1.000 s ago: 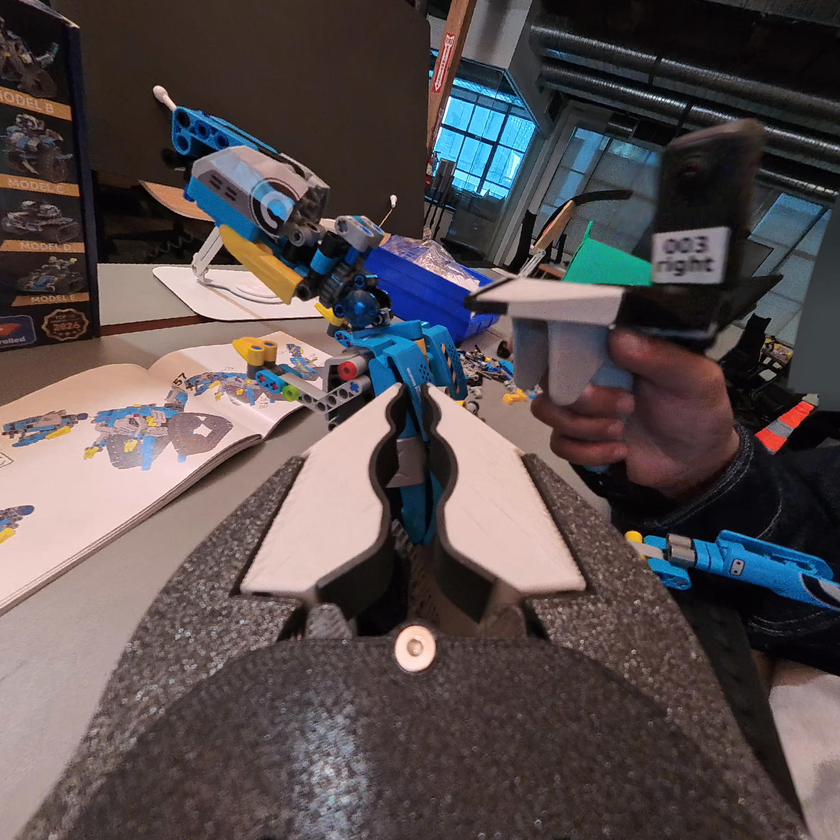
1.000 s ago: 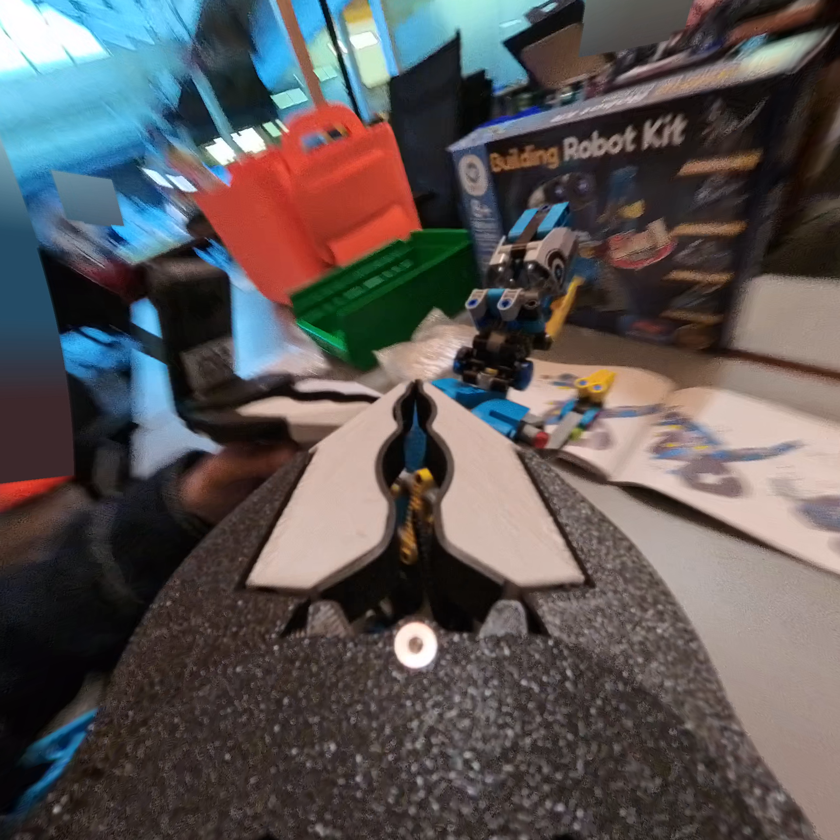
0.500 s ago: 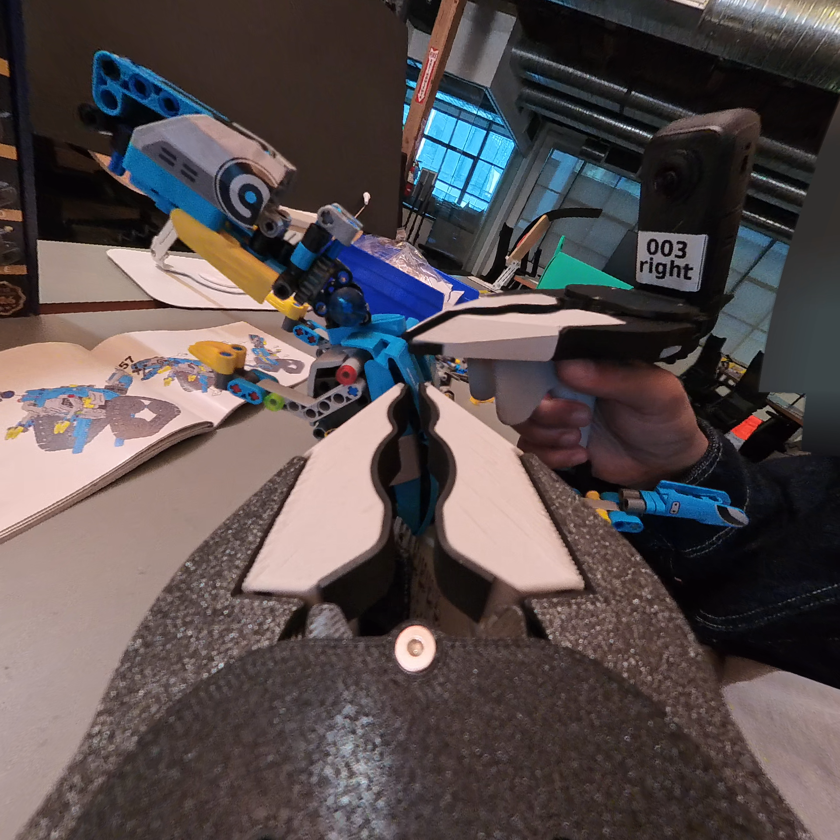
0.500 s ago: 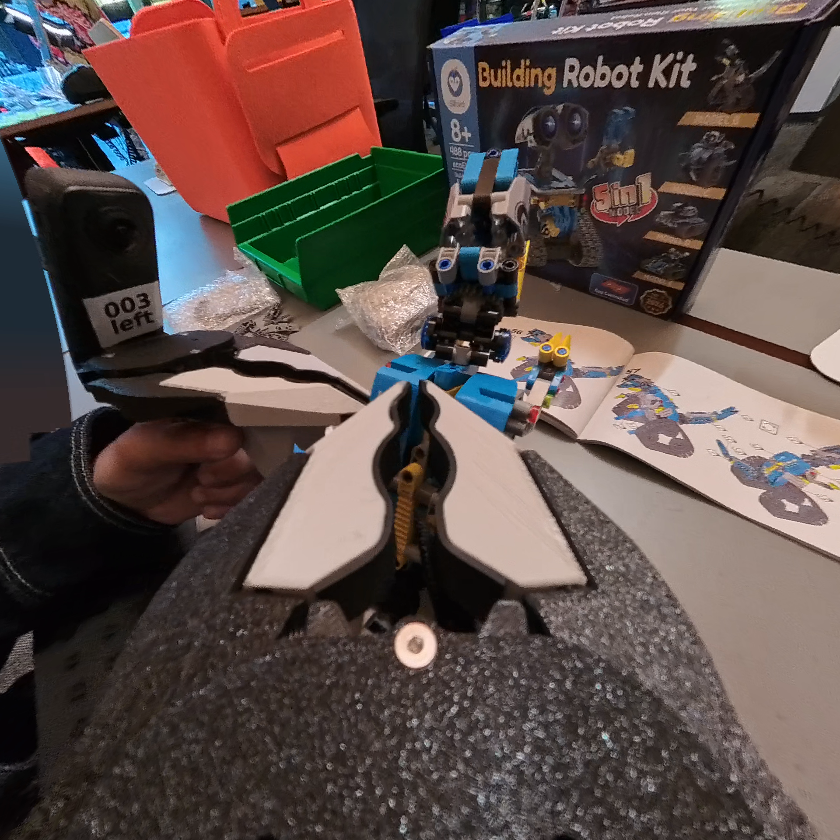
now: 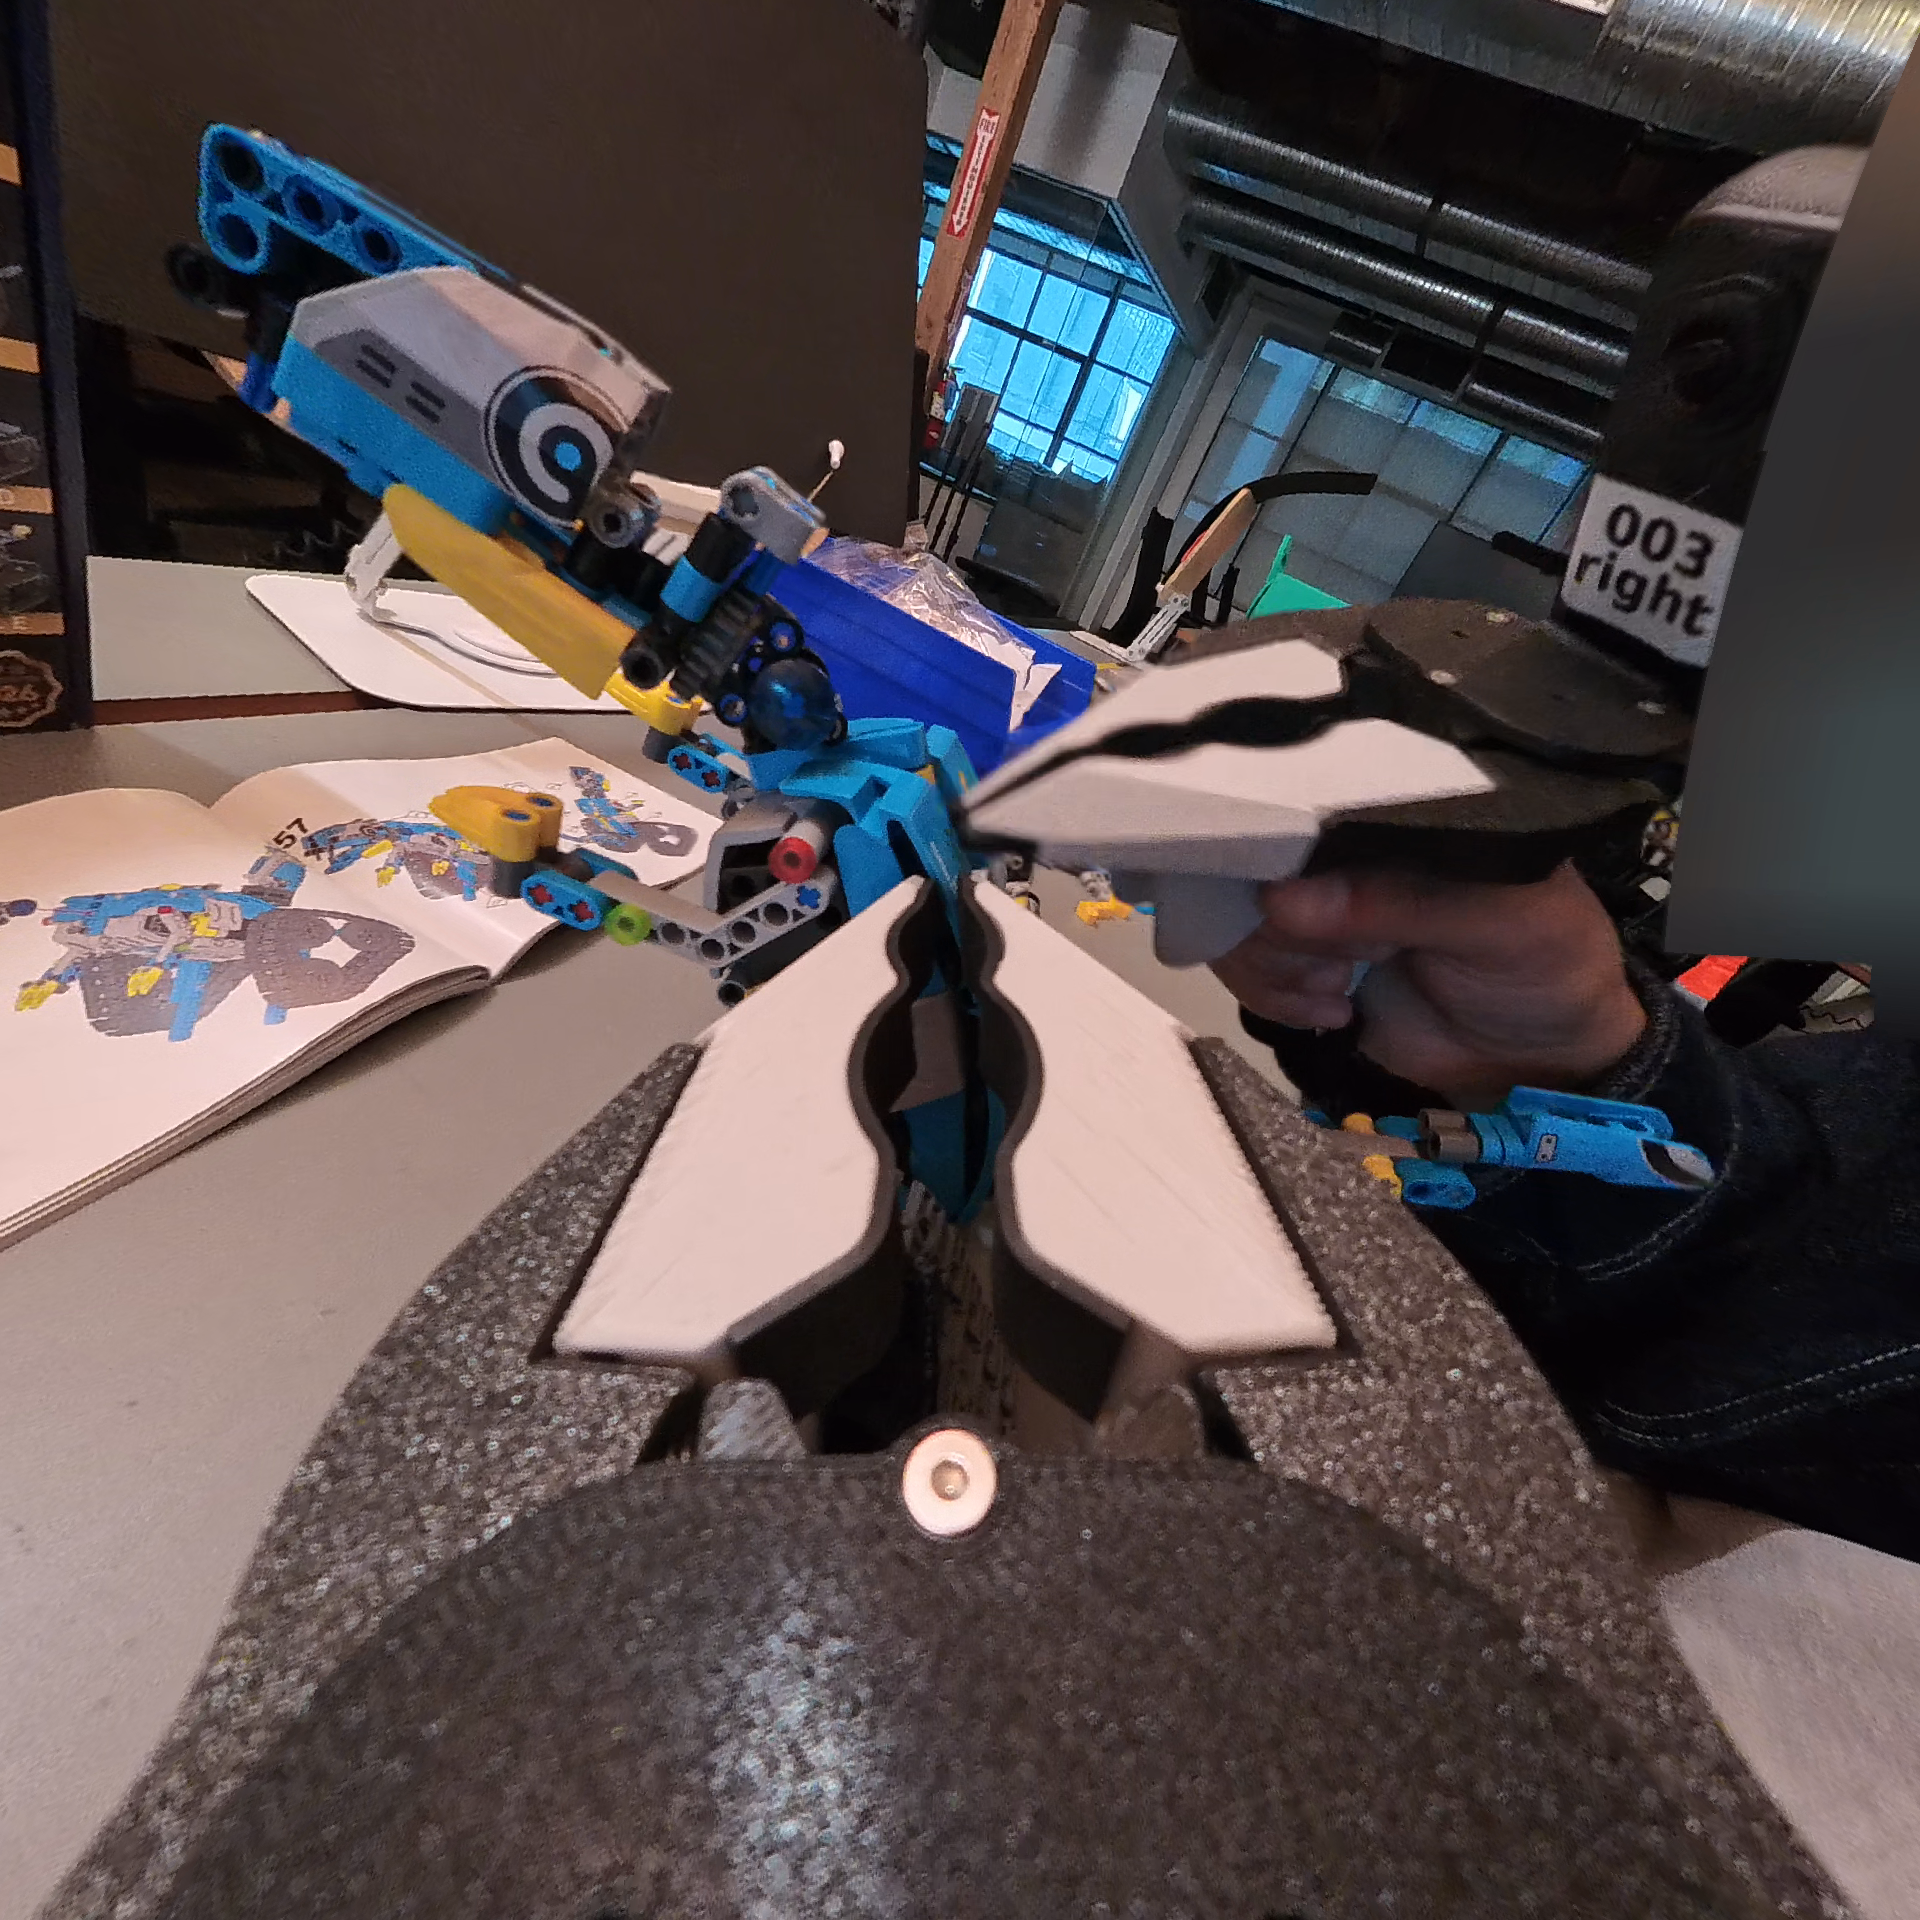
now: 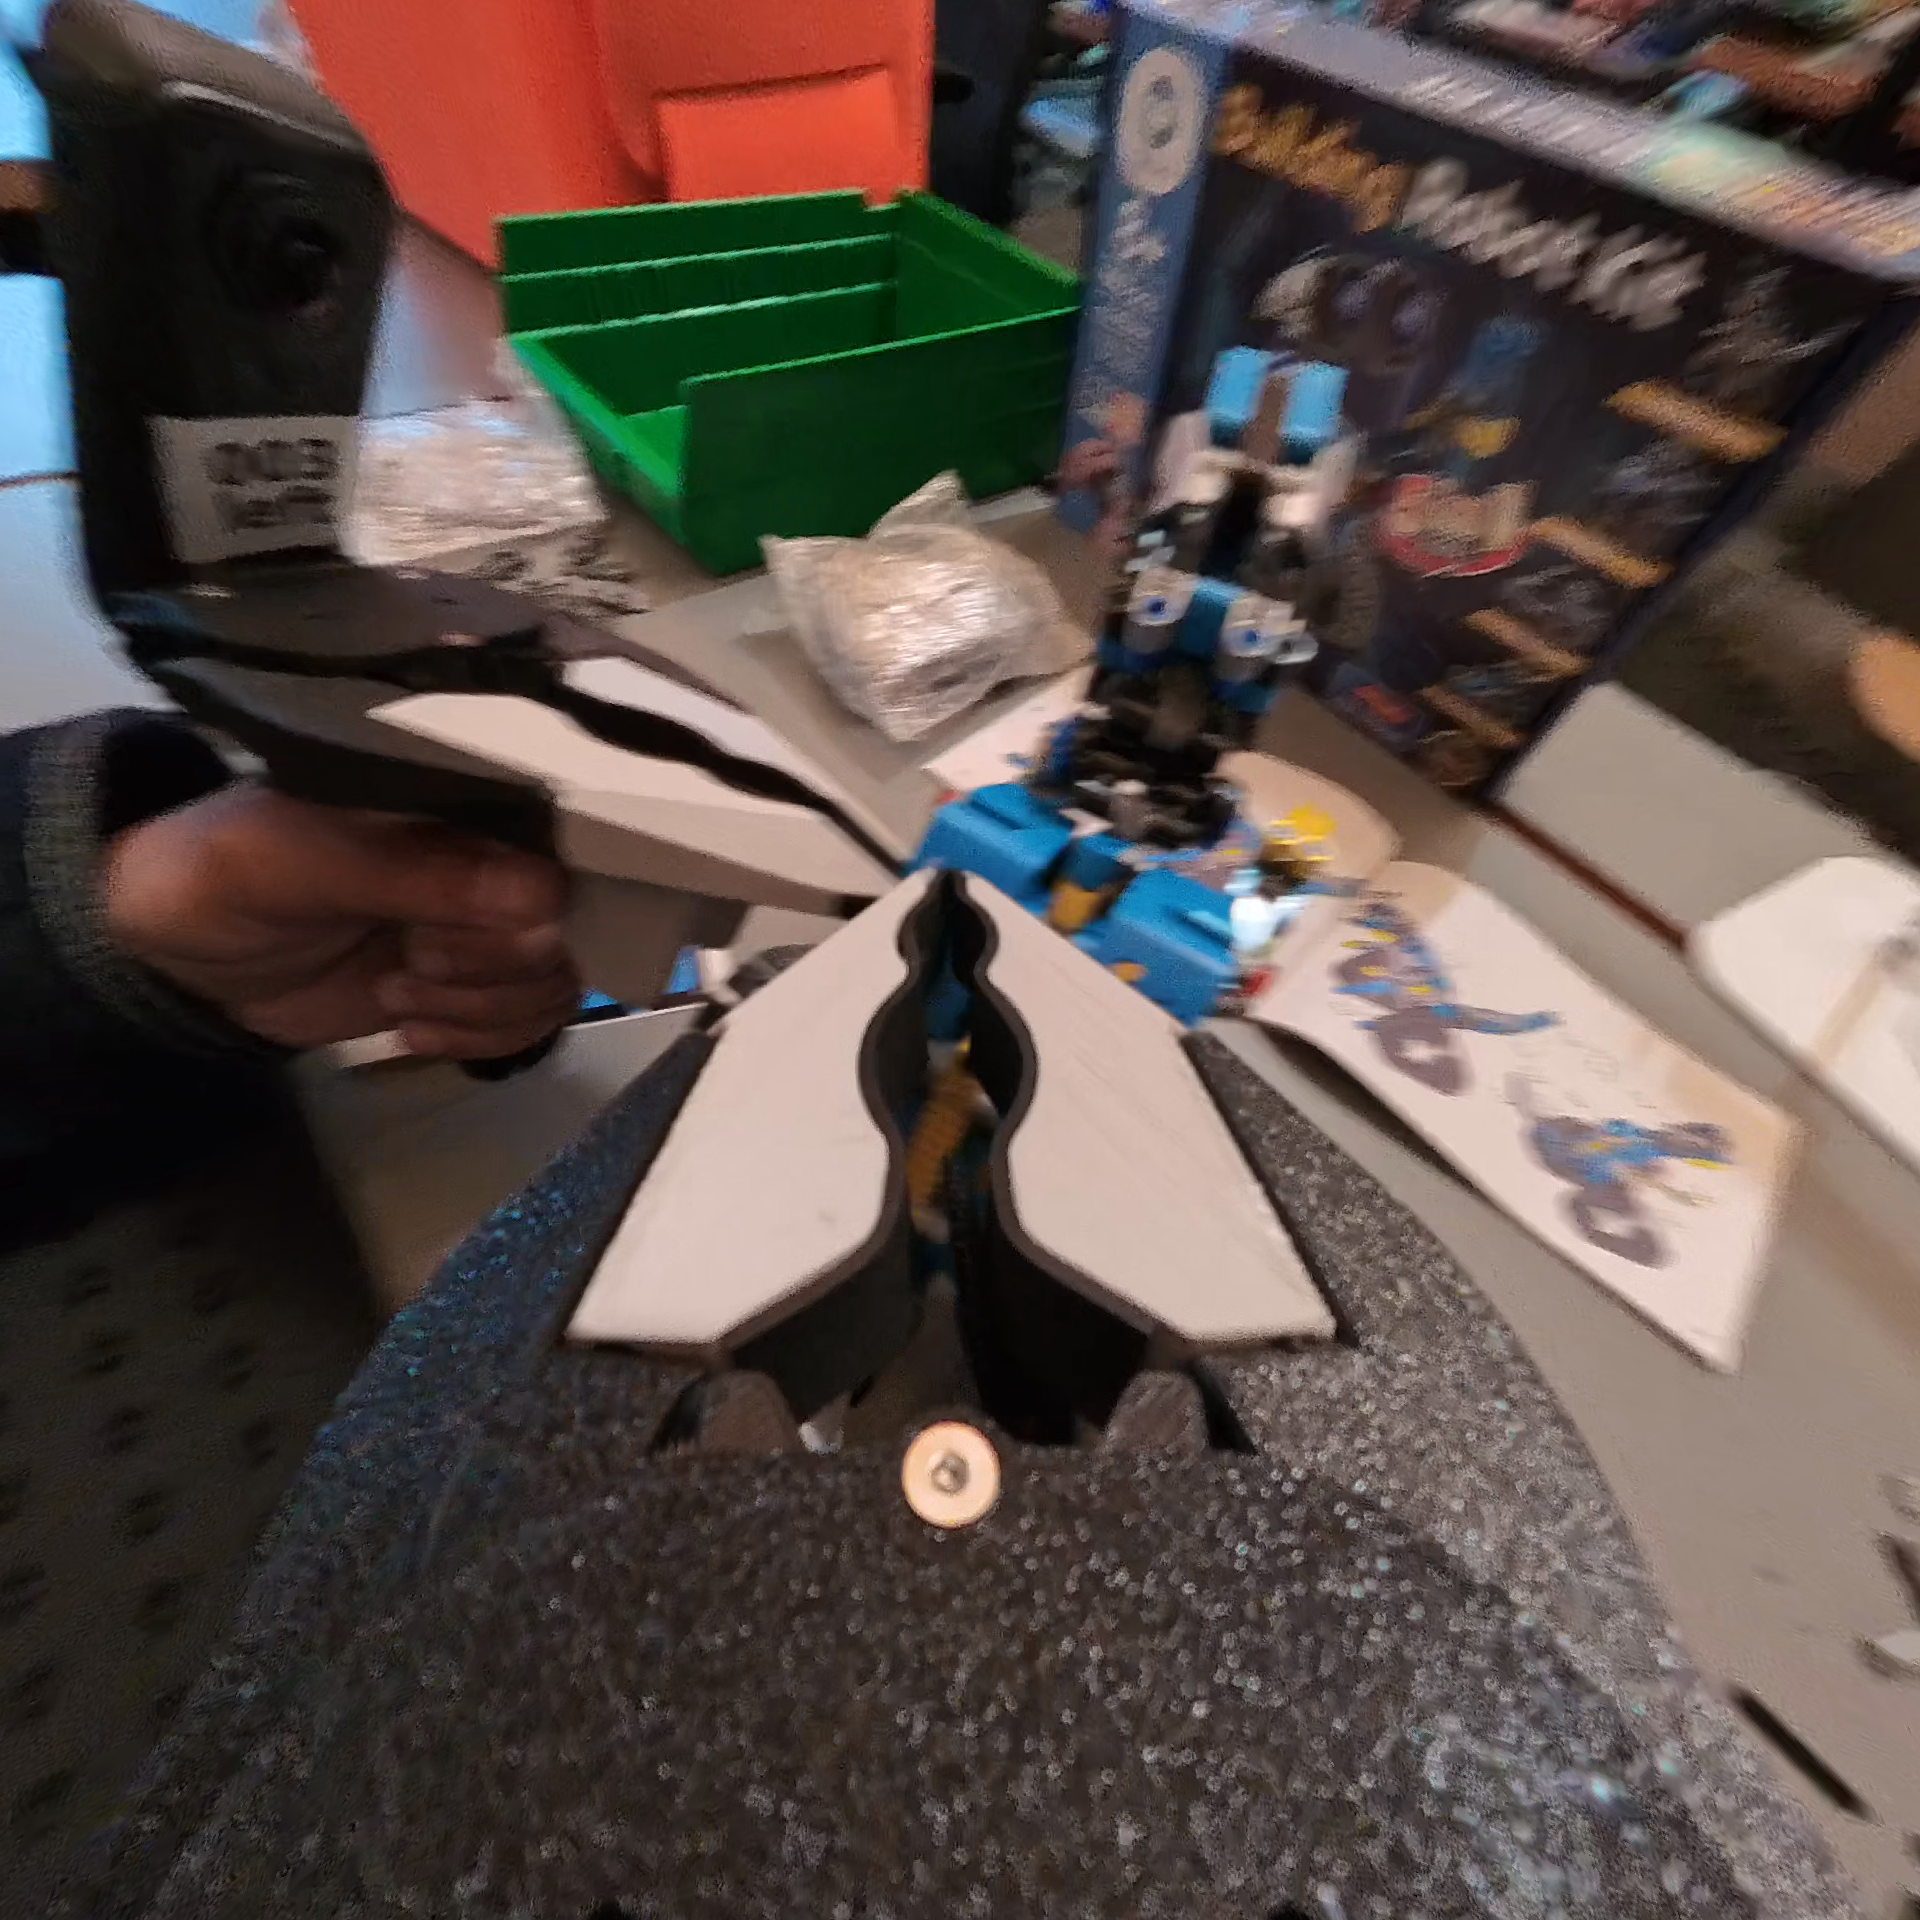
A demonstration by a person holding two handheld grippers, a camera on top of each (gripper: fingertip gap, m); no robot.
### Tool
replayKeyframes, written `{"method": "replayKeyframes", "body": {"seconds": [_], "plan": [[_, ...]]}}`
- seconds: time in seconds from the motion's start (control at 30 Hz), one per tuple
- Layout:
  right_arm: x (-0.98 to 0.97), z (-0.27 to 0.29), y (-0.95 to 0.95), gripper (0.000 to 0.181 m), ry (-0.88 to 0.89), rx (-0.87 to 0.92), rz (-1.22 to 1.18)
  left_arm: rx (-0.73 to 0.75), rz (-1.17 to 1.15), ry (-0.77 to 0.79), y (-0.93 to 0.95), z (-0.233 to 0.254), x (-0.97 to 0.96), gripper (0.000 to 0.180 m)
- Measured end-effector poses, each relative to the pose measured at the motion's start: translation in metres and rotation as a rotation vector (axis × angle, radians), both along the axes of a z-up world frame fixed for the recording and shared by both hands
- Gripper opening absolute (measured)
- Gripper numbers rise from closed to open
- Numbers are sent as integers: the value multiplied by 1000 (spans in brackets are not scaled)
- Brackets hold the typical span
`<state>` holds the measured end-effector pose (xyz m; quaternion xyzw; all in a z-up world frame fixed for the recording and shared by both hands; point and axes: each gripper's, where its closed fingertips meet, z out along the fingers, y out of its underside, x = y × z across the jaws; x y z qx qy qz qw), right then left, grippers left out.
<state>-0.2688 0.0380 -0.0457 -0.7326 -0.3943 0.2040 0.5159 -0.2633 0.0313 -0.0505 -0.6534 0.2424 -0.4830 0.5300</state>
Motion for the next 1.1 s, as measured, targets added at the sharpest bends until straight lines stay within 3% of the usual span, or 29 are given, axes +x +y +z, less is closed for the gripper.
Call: {"method": "replayKeyframes", "body": {"seconds": [0.13,0.23,0.43,0.77,1.1], "plan": [[14,12,6,0,-7,89,-61,2,-4,-2,-1,0,0,1],[15,7,2,0,-22,-21,-29,7,-3,1,-1,0,0,2],[11,1,6,9,-175,-69,-10,20,-3,9,-1,0,0,2],[8,-1,8,6,-293,-259,34,21,0,15,-2,0,0,2],[8,-1,10,0,-361,-224,18,15,4,16,-1,0,-1,1]]}}
